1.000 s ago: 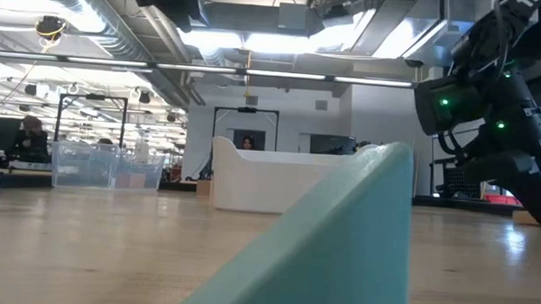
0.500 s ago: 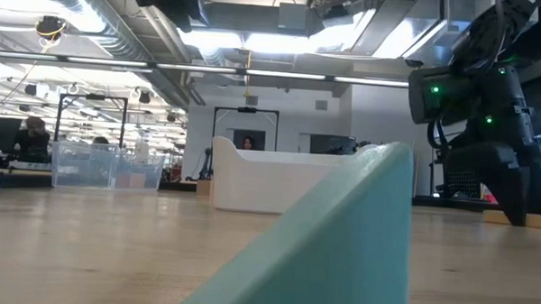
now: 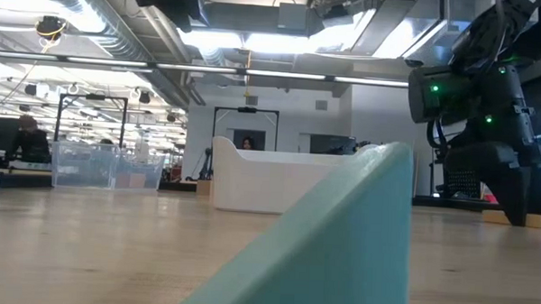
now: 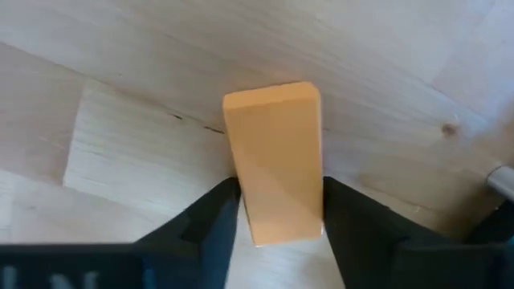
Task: Sort & place blocks by color
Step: Put the bottom yellow block into the black bin
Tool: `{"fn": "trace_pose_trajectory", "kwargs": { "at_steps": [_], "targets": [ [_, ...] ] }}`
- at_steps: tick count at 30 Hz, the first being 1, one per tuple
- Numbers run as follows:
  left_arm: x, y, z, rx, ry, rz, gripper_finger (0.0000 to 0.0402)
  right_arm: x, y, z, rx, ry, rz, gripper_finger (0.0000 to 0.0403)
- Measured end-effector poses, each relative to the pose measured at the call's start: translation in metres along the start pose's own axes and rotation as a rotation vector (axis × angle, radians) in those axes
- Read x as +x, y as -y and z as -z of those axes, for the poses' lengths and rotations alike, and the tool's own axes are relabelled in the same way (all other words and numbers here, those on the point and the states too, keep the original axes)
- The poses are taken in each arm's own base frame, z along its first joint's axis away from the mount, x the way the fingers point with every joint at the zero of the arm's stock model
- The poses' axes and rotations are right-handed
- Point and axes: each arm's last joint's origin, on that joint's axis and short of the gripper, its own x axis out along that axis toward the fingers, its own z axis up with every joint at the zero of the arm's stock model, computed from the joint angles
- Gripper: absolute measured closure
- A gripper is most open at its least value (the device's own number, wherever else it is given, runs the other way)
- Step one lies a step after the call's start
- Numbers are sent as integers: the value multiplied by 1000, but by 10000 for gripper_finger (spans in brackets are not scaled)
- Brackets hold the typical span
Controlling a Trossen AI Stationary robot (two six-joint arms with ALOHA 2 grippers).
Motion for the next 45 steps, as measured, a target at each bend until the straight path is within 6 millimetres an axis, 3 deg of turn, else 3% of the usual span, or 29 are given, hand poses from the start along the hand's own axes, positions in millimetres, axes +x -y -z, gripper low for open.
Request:
{"fn": "trace_pose_trajectory", "kwargs": {
  "at_steps": [4, 13, 22, 29, 35, 45],
  "targets": [
    [0, 0, 0, 0, 0, 0, 231, 0, 0, 0, -5, 5, -3, 274],
    [0, 1, 1, 45, -18, 27, 231, -9, -9, 2, -103, 83, -32, 275],
    [0, 3, 2, 157, -55, 95, 231, -63, -45, 21, -242, 192, -192, 275],
    [0, 3, 2, 181, -61, 109, 231, -121, -62, 63, -280, 170, -197, 275],
    [-1, 6, 4, 242, -60, 120, 231, -161, -65, 119, -245, 148, -249, 275],
    [-3, 11, 5, 316, -53, 161, 231, -149, -53, 209, -83, -39, -265, 275]
  ]
}}
